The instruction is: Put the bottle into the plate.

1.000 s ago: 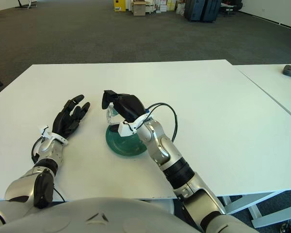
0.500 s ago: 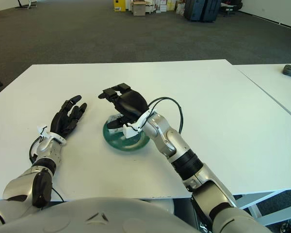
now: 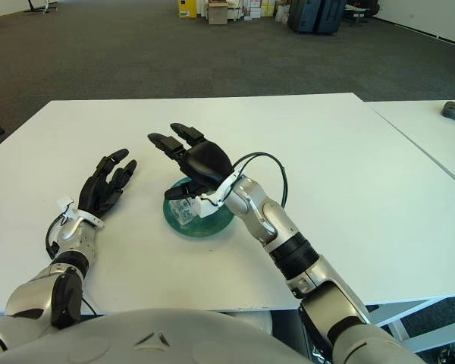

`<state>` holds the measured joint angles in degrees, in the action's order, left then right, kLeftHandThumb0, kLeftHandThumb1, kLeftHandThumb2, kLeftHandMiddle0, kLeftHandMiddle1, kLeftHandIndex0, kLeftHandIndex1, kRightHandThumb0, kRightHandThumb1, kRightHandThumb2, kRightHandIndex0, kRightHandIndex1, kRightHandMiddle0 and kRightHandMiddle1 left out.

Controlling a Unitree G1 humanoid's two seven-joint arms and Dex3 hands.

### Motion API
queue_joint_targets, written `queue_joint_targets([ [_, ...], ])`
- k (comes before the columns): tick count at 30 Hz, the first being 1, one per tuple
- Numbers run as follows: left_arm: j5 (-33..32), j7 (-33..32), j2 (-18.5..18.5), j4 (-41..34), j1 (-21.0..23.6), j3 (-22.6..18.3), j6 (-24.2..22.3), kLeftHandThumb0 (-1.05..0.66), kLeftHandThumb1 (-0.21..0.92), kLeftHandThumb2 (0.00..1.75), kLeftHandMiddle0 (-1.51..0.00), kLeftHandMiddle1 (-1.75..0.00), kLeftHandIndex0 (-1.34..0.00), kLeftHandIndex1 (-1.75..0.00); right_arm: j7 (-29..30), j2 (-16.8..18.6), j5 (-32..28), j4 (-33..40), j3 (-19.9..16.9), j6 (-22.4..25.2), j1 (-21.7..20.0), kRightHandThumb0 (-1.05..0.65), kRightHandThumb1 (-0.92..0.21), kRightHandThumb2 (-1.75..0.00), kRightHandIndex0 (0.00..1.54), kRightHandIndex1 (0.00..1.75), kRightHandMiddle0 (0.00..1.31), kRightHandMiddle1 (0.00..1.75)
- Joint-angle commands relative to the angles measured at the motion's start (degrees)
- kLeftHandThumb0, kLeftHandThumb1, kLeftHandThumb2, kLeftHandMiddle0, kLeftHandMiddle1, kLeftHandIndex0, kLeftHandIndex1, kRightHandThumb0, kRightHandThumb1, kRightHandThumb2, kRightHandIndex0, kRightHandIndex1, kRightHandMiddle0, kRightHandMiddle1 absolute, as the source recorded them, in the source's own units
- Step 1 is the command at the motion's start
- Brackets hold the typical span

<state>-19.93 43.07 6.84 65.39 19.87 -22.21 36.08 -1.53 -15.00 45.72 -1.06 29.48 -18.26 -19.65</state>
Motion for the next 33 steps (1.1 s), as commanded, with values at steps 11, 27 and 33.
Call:
queue_joint_targets([
  [11,-0.24,-0.36,-0.69,0.92,-2.27,0.17,-3.44,-0.53,0.92,0.63,-0.51,0.0,-0.04,-0.89,3.48,1.59,-1.38,-0.55,-3.13,-0.62,-0.9,-1.05,-0.92,-0.61,0.0,0.0,0.0,0.0],
  [27,-0.68,-0.9,-0.73,1.69,-2.01,-0.6,-4.58,-0.54,0.92,0.56,-0.53,-0.02,-0.04,-0.92,23.95,9.99,-14.31,-15.19,-19.74,-1.27,-8.87,-0.94,-0.92,-0.8,0.14,0.03,0.02,0.26],
  [33,0.26,-2.27,-0.55,1.84,-2.11,-0.12,-3.37,-0.54,0.92,0.57,-0.55,-0.03,-0.06,-0.9,25.41,9.75,-22.32,-19.67,-25.12,-4.29,-7.39,-0.78,-0.92,-0.84,0.26,0.04,0.0,0.51],
])
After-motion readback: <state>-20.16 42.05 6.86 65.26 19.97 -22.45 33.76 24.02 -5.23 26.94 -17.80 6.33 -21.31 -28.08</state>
